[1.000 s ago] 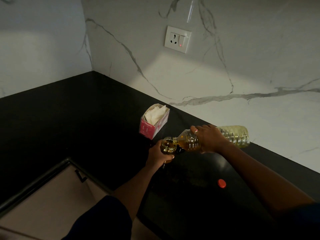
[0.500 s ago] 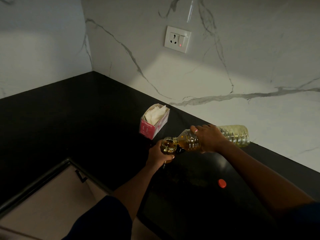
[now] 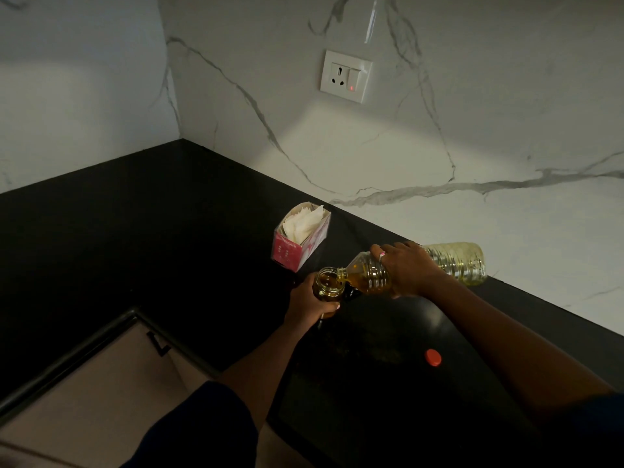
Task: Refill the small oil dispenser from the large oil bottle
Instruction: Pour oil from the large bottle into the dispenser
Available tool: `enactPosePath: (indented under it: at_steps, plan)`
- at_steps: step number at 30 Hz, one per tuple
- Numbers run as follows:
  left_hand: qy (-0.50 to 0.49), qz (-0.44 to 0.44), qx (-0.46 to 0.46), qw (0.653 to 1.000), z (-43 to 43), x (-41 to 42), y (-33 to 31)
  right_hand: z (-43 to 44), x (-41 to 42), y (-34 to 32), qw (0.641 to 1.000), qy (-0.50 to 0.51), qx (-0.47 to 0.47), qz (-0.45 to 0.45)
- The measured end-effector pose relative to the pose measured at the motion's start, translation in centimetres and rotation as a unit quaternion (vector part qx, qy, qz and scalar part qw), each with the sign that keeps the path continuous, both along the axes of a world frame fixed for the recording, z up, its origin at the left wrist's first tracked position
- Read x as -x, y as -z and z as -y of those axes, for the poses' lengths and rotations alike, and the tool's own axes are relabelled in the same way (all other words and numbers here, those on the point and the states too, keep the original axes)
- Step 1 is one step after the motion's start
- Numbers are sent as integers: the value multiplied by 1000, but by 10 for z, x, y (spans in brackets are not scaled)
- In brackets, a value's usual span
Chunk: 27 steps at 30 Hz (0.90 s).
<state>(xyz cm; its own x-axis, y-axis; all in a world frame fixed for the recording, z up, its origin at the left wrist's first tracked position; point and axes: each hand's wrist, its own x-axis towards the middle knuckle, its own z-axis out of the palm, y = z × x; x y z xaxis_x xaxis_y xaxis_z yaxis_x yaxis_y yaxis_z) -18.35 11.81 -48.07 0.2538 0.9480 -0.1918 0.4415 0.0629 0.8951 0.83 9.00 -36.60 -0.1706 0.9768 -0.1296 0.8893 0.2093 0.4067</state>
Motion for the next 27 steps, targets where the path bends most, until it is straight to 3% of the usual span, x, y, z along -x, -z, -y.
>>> enactPosePath:
  at_steps: [27]
  plan:
    - [-3,-4,0,1000,-1,-1,2,-4,-2,0,1000,-6,4,8]
